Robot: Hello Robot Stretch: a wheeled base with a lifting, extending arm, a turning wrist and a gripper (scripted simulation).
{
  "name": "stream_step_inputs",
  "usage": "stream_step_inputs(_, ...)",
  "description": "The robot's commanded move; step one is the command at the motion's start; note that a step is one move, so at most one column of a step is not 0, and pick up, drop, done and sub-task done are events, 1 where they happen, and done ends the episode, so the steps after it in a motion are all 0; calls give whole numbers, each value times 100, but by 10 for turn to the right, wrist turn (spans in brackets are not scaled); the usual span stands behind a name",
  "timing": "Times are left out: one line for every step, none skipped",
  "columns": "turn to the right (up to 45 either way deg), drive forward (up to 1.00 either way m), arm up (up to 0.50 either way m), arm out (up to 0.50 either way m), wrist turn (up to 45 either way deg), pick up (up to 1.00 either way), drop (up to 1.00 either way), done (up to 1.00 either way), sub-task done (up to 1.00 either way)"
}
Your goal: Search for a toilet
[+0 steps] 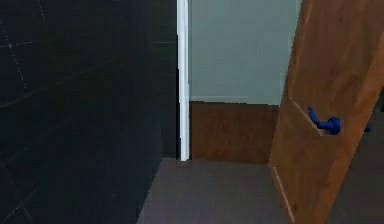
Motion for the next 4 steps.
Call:
stream_step_inputs(0,100,0,0,0,0,0,0,0)
stream_step_inputs(0,35,0,0,0,0,0,0,0)
stream_step_inputs(450,0,0,0,0,0,0,0,0)
stream_step_inputs(90,0,0,0,0,0,0,0,0)
